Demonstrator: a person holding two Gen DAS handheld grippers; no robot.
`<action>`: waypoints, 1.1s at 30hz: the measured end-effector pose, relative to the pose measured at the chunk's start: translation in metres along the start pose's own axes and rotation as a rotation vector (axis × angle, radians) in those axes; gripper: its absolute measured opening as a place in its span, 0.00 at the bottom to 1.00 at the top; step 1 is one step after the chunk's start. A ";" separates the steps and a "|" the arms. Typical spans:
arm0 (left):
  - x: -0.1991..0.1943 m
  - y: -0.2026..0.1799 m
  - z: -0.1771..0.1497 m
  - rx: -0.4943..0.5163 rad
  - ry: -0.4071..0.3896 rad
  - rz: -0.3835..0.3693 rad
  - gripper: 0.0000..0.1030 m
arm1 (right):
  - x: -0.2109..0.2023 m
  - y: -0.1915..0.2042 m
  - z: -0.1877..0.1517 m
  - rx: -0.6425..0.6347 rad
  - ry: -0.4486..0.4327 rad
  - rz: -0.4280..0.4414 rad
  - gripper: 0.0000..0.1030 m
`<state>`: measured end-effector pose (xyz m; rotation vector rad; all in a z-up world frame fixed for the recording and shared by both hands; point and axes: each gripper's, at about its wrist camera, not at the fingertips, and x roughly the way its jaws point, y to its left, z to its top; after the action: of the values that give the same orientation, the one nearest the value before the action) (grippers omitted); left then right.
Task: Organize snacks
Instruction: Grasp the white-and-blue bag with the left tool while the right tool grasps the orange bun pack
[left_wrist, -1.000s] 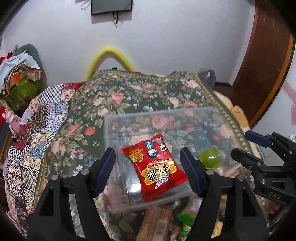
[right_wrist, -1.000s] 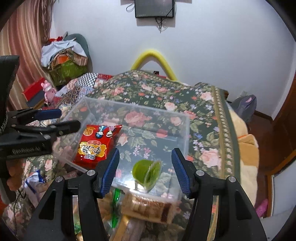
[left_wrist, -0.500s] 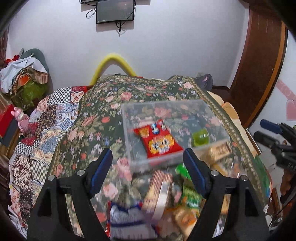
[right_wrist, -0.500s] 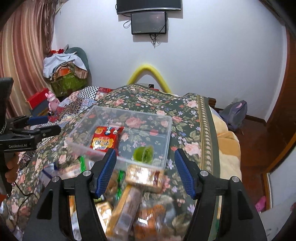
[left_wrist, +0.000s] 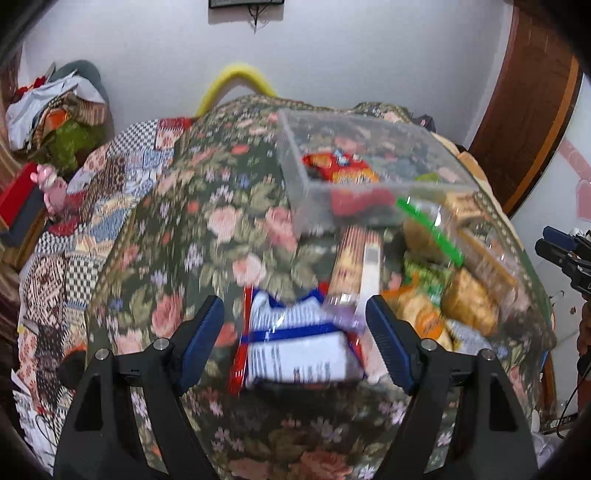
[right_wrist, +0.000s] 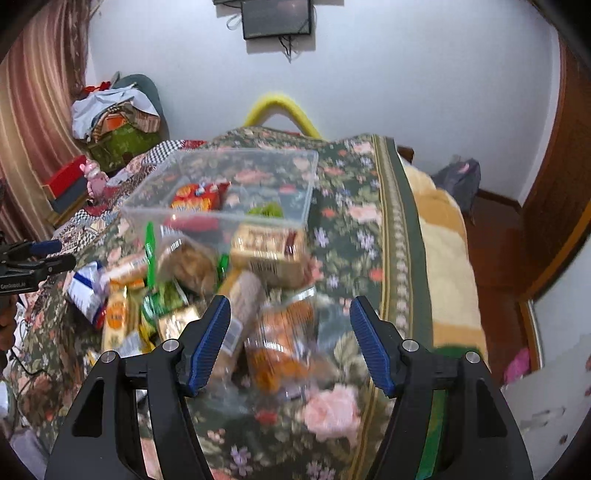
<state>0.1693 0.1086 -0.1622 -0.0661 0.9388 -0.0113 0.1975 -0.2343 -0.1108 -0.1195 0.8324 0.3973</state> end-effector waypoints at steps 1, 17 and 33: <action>0.001 0.001 -0.004 -0.002 0.004 -0.002 0.77 | 0.000 -0.001 -0.004 0.005 0.004 -0.006 0.62; 0.053 0.004 -0.027 -0.052 0.096 -0.027 0.85 | 0.035 -0.007 -0.033 0.047 0.131 0.020 0.63; 0.060 0.006 -0.032 -0.084 0.047 -0.039 0.67 | 0.060 -0.009 -0.041 0.090 0.173 0.087 0.53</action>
<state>0.1787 0.1103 -0.2303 -0.1628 0.9847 -0.0091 0.2088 -0.2357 -0.1833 -0.0342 1.0270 0.4347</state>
